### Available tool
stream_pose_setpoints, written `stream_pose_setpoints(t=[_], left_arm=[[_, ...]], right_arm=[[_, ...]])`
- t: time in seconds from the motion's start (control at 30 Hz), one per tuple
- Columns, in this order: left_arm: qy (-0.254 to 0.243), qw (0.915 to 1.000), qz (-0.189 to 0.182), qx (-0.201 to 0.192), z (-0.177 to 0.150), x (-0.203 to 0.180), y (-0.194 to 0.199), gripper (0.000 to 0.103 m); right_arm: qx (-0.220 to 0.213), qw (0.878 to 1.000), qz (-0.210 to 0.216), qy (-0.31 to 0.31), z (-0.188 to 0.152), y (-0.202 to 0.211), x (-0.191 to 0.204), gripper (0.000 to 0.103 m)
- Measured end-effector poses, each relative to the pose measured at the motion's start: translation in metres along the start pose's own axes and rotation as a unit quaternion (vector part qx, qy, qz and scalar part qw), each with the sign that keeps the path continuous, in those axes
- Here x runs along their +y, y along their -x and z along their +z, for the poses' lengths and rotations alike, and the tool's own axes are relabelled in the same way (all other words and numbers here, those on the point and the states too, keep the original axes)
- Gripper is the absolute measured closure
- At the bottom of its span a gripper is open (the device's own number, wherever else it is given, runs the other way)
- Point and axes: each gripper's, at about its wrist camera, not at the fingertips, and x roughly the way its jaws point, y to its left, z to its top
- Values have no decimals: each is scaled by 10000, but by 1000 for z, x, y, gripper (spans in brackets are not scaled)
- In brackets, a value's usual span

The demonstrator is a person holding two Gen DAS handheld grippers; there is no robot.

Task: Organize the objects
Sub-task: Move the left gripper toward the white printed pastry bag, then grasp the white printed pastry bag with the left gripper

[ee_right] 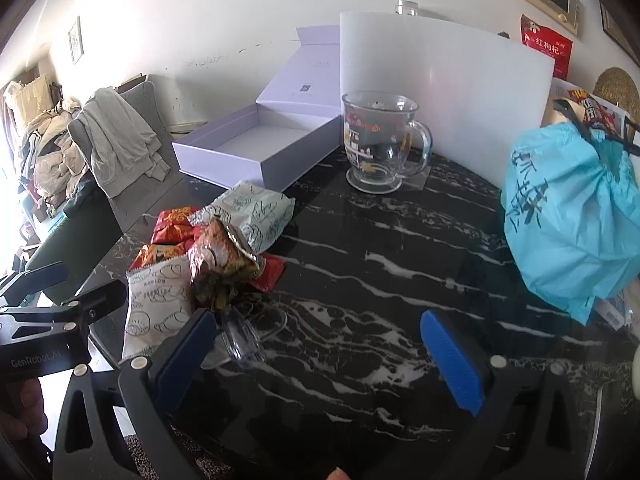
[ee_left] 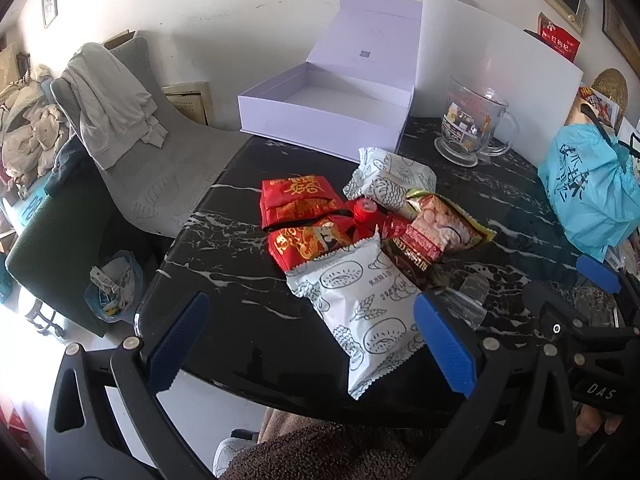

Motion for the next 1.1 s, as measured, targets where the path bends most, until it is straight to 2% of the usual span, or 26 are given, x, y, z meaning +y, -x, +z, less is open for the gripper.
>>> stream_pose_setpoints(t=[0.43,0.63,0.9,1.1], left_arm=[[-290,9994,-147,116,-31,-18,-5,2],[-269,9989,-263,261,-39,-17,-16,2],[-216,9992,-215,240,-33,-11,-22,2],[-90,9990,-157,409,-26,5,-34,1]], right_arm=[[353,9993,116,49,-33,-10,-2,0],[509,9984,254,37,-48,-16,-3,0],[559,9974,456,64,-45,-31,-1,0],[634,9957,625,245,-38,-46,8,0]])
